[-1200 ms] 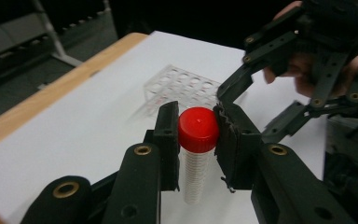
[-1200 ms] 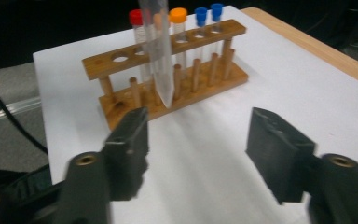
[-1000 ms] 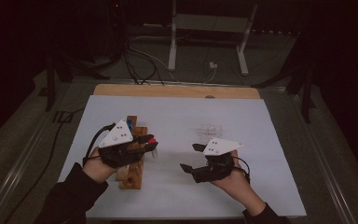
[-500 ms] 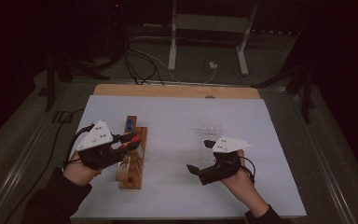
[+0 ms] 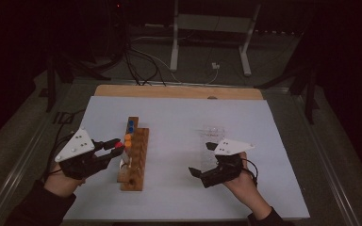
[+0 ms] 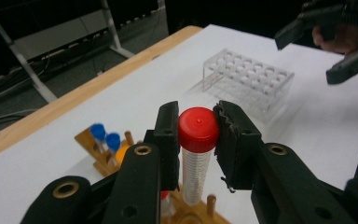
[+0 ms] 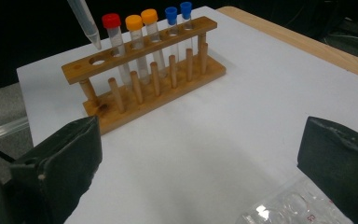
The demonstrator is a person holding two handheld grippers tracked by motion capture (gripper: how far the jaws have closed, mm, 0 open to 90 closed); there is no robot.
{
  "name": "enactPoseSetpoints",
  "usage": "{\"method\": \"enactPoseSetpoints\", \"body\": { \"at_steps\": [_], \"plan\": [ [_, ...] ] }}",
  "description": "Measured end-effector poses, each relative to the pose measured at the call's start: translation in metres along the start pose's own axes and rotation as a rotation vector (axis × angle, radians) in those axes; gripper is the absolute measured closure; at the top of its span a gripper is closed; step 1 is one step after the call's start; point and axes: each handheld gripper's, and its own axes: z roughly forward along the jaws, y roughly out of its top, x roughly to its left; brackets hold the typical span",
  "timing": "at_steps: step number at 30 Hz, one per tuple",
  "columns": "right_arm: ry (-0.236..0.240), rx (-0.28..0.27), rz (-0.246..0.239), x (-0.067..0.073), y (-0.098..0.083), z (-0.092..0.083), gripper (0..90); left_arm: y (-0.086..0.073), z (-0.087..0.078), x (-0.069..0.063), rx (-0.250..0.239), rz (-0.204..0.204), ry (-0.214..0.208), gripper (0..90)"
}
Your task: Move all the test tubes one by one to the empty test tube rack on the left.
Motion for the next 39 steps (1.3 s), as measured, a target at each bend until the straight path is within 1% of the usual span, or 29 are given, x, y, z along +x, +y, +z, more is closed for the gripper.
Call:
{"method": "enactPoseSetpoints", "body": {
  "at_steps": [5, 9, 14, 19, 21, 22, 23, 24, 25, 30, 31, 32, 33, 34, 35, 36, 37, 38, 39],
  "plan": [
    [0.001, -0.002, -0.003, 0.0, 0.0, -0.001, 0.0, -0.013, 0.003, 0.0, 0.013, -0.013, 0.011, 71.9],
    [0.001, -0.001, -0.003, 0.001, -0.001, -0.001, 0.0, -0.025, 0.01, 0.0, 0.026, -0.035, -0.001, 71.9],
    [0.004, 0.001, -0.002, 0.0, -0.002, -0.001, 0.0, -0.04, 0.019, -0.001, 0.045, -0.057, -0.003, 71.9],
    [0.005, 0.0, 0.004, -0.001, -0.003, -0.002, 0.0, -0.056, 0.028, 0.0, 0.068, -0.094, -0.008, 71.8],
    [0.012, 0.002, 0.004, -0.001, -0.003, -0.003, 0.0, -0.061, 0.031, 0.0, 0.084, -0.091, -0.007, 71.8],
    [0.01, 0.001, 0.003, -0.001, -0.003, -0.003, 0.0, -0.064, 0.033, 0.0, 0.085, -0.101, -0.013, 71.8],
    [0.011, -0.001, 0.005, -0.001, -0.003, -0.004, 0.0, -0.065, 0.034, 0.0, 0.096, -0.1, -0.015, 71.8],
    [0.013, -0.001, 0.005, -0.001, -0.003, -0.004, 0.0, -0.067, 0.035, 0.001, 0.098, -0.098, -0.019, 71.7],
    [0.01, -0.001, 0.004, -0.001, -0.004, -0.004, 0.0, -0.067, 0.035, 0.001, 0.094, -0.106, -0.022, 71.7],
    [0.017, -0.003, 0.005, -0.001, -0.004, -0.004, 0.0, -0.068, 0.034, 0.001, 0.097, -0.094, -0.035, 70.5],
    [0.017, -0.004, 0.005, -0.001, -0.004, -0.004, 0.0, -0.068, 0.033, 0.0, 0.087, -0.091, -0.045, 66.8],
    [0.018, -0.004, 0.005, -0.001, -0.004, -0.004, 0.0, -0.068, 0.033, -0.001, 0.08, -0.085, -0.04, 58.4],
    [0.017, -0.005, 0.005, -0.001, -0.004, -0.004, 0.0, -0.067, 0.032, -0.001, 0.081, -0.085, -0.043, 52.7],
    [0.016, -0.006, 0.005, -0.001, -0.004, -0.005, 0.0, -0.066, 0.031, -0.002, 0.069, -0.086, -0.054, 47.7],
    [0.017, -0.006, 0.005, -0.001, -0.004, -0.005, 0.0, -0.065, 0.029, -0.002, 0.055, -0.086, -0.052, 43.4],
    [0.015, -0.006, 0.003, -0.001, -0.004, -0.005, 0.0, -0.064, 0.027, -0.002, 0.046, -0.089, -0.05, 38.2],
    [0.014, -0.006, 0.003, -0.001, -0.004, -0.006, 0.0, -0.062, 0.025, -0.002, 0.031, -0.092, -0.054, 33.1],
    [0.016, -0.008, 0.002, -0.001, -0.004, -0.006, 0.0, -0.061, 0.023, -0.002, 0.023, -0.099, -0.057, 26.1],
    [0.015, -0.009, 0.002, -0.001, -0.004, -0.006, 0.0, -0.06, 0.021, -0.002, 0.016, -0.103, -0.063, 20.8]
  ]
}}
